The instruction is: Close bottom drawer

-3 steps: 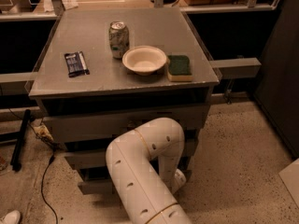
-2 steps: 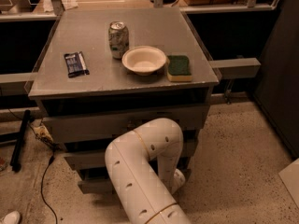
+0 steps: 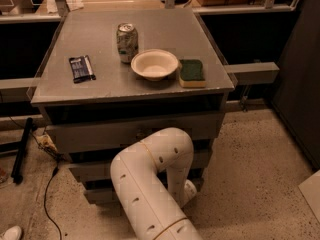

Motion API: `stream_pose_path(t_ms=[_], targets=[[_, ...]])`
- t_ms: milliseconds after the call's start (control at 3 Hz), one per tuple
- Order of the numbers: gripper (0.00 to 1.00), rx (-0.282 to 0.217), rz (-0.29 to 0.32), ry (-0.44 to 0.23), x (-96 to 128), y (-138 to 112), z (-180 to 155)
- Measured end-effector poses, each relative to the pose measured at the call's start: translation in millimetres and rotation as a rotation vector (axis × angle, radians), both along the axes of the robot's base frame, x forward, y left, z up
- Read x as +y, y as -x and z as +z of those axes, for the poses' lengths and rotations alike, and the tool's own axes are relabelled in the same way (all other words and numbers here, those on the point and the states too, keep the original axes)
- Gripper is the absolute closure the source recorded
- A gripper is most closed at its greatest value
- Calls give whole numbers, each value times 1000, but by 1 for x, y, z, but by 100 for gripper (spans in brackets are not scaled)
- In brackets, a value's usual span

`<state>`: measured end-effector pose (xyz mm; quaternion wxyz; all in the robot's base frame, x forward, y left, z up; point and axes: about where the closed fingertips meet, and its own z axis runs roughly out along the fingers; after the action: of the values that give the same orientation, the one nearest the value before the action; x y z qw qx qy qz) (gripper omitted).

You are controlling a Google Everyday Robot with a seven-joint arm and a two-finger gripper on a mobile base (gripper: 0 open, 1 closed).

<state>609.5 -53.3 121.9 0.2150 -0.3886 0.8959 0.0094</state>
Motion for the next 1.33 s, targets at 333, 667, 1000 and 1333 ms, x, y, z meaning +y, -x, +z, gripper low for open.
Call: stream_pose_path(t_ms=[333, 667, 1000, 1333], targets=[[100, -17, -4, 0, 1, -9, 0], [100, -36, -6, 4, 0, -18, 1], [100, -52, -5, 3, 2, -25, 2], [100, -54, -4, 5, 0, -24, 2]])
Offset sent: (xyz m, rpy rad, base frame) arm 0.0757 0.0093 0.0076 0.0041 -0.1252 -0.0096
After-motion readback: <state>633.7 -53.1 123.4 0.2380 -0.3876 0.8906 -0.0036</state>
